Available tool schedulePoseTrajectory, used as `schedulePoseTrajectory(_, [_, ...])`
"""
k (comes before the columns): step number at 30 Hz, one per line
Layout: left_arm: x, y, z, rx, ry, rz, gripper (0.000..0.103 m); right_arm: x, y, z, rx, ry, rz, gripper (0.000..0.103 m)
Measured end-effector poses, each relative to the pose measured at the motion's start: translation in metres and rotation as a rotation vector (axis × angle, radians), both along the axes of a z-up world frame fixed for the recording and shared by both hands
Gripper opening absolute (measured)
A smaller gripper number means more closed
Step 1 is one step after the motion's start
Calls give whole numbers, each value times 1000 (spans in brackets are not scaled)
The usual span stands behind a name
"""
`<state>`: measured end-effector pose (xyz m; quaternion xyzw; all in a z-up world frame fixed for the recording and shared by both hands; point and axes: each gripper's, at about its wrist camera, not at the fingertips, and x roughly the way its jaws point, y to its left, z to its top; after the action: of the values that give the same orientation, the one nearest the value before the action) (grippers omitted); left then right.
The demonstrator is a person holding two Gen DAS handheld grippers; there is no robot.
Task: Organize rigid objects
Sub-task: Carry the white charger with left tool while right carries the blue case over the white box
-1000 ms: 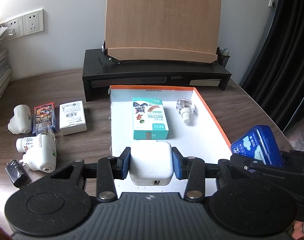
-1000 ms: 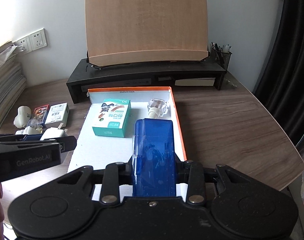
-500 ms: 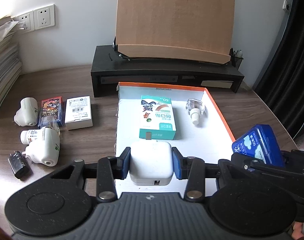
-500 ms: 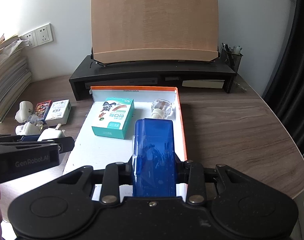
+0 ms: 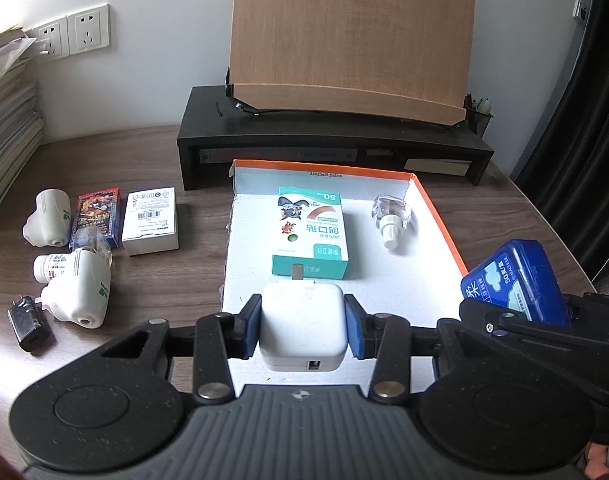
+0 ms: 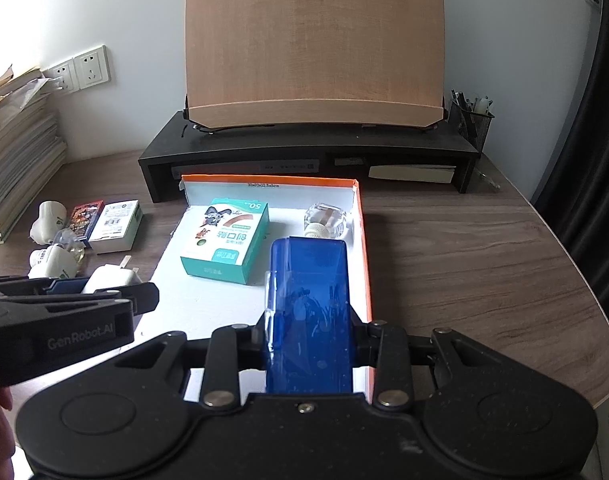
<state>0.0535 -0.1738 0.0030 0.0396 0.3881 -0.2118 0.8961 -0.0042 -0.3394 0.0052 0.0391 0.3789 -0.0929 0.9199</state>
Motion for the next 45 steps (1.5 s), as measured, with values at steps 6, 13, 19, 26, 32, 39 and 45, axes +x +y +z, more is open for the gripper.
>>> schedulePoseTrajectory(6, [3,-1,-5,1,21,5,43,5,0,-4,-2,14,-1,40])
schedulePoseTrajectory(13, [7,-4,-8,1,35,7,43,9,-2,-6,-2,25,-6,40])
schedulePoseTrajectory(19, [8,-7,-9,-1,43,14,43,12,-5,-7,-4,30,-7,40])
schedulePoseTrajectory(26, [8,-7,-10,2,46,29,43,13,-4,-9,2,32,2,40])
schedulePoseTrajectory(32, [6,-5,-11,1,53,38,43,11,-6,-10,2,33,8,40])
schedulePoseTrajectory(39, [3,-4,-11,-2,54,40,43,10,-5,-10,3,34,13,40])
schedulePoseTrajectory(45, [0,0,-11,1,52,45,43,7,-2,-10,6,33,22,40])
